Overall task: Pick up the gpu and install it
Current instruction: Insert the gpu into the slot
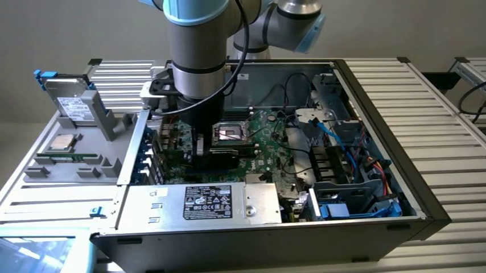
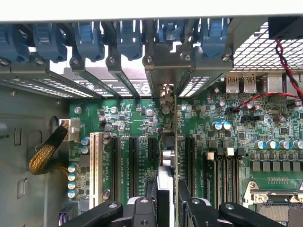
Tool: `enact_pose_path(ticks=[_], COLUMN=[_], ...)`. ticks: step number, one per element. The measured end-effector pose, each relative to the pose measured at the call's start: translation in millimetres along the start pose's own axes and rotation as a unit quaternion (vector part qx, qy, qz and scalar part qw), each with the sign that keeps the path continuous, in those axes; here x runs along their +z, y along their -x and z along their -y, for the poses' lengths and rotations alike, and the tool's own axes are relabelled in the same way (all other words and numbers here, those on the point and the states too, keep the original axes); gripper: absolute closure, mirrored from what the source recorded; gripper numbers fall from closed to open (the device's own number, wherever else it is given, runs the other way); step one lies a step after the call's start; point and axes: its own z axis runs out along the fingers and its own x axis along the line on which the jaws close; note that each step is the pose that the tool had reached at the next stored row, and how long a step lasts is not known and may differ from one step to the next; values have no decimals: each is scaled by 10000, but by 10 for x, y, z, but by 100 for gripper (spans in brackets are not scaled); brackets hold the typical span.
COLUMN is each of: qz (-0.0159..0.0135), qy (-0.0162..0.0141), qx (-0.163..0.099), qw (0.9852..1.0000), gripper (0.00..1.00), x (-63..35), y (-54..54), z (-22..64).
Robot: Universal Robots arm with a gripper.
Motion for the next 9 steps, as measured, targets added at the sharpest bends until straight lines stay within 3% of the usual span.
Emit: enact_pose_path(ticks=[9], qz=[1], qy=[-1], qx=[-1], qw=[10000], gripper=[71], x=[11], y=[2], z=[-12])
